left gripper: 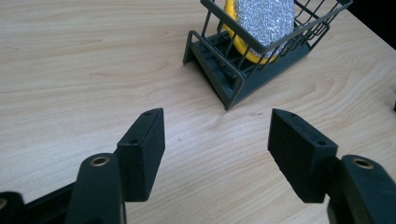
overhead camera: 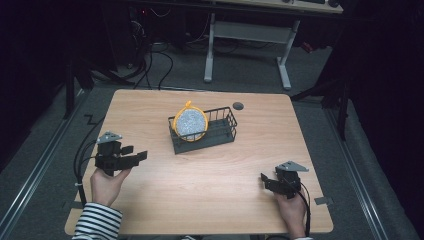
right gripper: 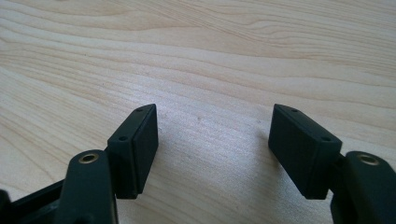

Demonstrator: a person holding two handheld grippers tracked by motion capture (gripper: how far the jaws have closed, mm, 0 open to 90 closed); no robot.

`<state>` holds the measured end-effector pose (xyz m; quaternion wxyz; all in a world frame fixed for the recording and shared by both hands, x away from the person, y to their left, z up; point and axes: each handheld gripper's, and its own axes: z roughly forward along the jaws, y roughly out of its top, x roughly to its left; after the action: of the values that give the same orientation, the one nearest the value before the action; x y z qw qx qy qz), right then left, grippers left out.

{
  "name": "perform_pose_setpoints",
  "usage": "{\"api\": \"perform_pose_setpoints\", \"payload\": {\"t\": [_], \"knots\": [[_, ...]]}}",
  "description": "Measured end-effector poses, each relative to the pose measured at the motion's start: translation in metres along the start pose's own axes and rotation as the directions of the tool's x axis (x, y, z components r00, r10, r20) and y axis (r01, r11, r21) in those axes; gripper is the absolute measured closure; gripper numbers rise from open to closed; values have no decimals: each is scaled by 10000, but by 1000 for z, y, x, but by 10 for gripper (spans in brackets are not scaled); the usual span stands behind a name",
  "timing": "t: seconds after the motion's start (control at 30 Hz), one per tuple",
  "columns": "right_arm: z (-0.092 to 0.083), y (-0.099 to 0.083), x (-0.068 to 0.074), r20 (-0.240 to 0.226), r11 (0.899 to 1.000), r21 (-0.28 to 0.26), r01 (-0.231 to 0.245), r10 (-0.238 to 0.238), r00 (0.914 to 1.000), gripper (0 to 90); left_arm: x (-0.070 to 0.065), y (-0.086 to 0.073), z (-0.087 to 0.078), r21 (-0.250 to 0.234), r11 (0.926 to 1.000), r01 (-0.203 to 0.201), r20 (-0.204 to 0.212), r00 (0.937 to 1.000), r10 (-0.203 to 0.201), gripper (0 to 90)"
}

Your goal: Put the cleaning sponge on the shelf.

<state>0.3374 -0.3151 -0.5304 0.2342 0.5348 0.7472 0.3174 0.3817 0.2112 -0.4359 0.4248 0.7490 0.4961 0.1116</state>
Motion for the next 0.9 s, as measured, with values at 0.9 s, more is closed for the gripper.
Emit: {"api": "perform_pose_setpoints", "payload": {"t": [0.9], "knots": [[0, 0, 0, 10, 10000, -1, 27, -27, 10000, 331, 7, -38, 26, 528, 9977, 421, -249, 9989, -408, 368]]}}
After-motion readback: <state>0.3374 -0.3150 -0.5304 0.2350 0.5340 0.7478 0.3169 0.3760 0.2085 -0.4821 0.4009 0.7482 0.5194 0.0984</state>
